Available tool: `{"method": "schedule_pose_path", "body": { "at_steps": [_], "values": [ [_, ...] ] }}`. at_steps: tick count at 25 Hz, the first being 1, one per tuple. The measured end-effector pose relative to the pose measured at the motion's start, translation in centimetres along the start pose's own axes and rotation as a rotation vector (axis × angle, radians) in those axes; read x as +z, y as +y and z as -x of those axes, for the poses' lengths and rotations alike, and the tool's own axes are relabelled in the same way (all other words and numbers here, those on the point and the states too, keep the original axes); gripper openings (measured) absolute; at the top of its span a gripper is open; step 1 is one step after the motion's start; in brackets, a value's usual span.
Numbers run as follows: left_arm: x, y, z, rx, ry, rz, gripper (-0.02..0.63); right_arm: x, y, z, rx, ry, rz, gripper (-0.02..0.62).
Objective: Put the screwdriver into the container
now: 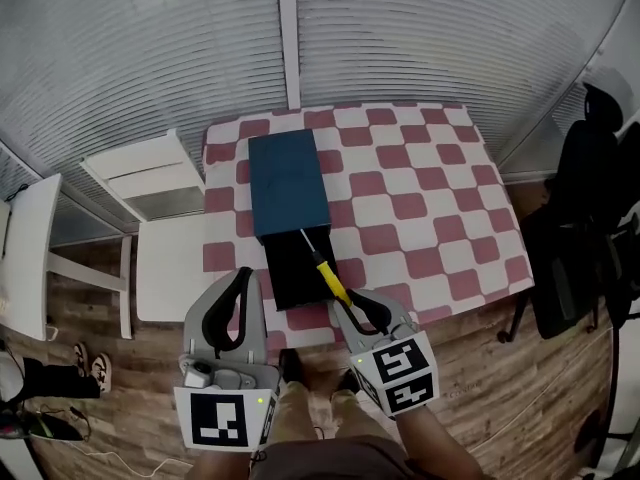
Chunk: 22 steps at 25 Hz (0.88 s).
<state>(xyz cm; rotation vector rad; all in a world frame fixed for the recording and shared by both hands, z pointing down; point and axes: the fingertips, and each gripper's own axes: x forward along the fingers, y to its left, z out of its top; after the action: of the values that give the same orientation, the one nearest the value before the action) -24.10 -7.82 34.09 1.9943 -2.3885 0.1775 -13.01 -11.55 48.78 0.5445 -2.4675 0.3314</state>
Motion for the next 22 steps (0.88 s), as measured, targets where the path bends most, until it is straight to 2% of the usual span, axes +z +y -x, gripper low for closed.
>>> {"method": "schedule_pose_path", "body": {
  "at_steps": [10,22],
  "values": [
    [-2.6,1.8,-1.4,0.001,0.044,0.036,0.0,-3.3,0.2,-3.6,0.031,0.129,-0.013,0.089],
    [-4.0,6.3,-4.1,0.029,0.078,0.045,0.0,-4.1,0.0,-8.6,0.064,0.271,-0.008,0.091]
  ]
}}
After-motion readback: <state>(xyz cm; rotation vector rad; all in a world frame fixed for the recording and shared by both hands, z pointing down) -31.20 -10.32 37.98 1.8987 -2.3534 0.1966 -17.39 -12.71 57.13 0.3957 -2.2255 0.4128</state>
